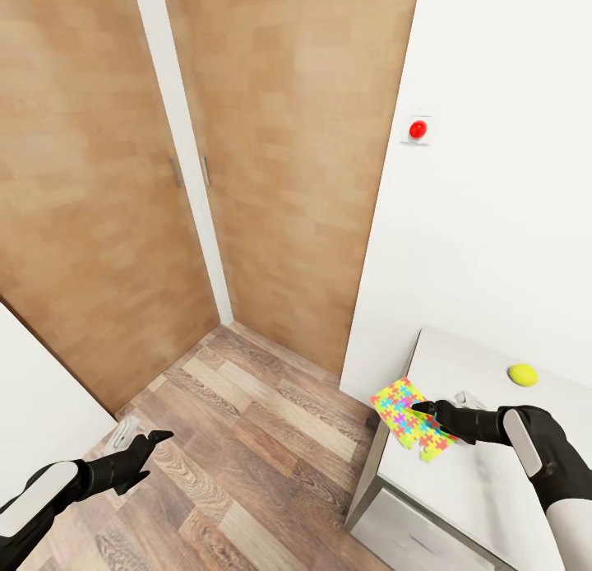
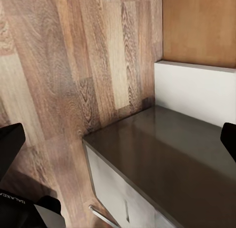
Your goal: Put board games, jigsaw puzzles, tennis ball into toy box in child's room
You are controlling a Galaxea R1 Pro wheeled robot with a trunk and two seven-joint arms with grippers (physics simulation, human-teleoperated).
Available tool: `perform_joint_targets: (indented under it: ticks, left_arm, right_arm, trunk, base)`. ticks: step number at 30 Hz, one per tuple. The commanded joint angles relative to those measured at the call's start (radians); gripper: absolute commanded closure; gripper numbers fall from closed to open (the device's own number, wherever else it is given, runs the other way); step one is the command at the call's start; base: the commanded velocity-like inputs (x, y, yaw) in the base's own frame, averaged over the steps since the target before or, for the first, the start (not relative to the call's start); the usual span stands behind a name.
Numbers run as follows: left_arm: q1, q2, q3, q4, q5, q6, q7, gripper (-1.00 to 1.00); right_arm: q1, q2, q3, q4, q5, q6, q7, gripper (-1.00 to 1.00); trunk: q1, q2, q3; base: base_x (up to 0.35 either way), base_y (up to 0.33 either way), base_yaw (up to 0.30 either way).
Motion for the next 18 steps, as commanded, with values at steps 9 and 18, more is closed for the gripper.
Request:
perform_joint_targets:
  ticks: [9, 18]
  left_arm:
    - [-0.001, 0.001, -0.003, -0.002, 0.011, 0.000, 0.009, -1.00]
    - [-0.001, 0.001, -0.003, -0.001, 0.011, 0.000, 0.009, -1.00]
  right_arm:
    - [0.000, -0.006, -0.011, 0.049, 0.014, 0.001, 0.010, -1.00]
    - [0.030, -0.012, -0.071, -0.080, 0.015, 0.000, 0.009, -1.00]
  trunk:
    - [0.001, -0.002, -0.002]
    - [0.001, -0.002, -0.002]
  base:
    - [0.000, 0.000, 0.000]
    - [0.000, 0.000, 0.000]
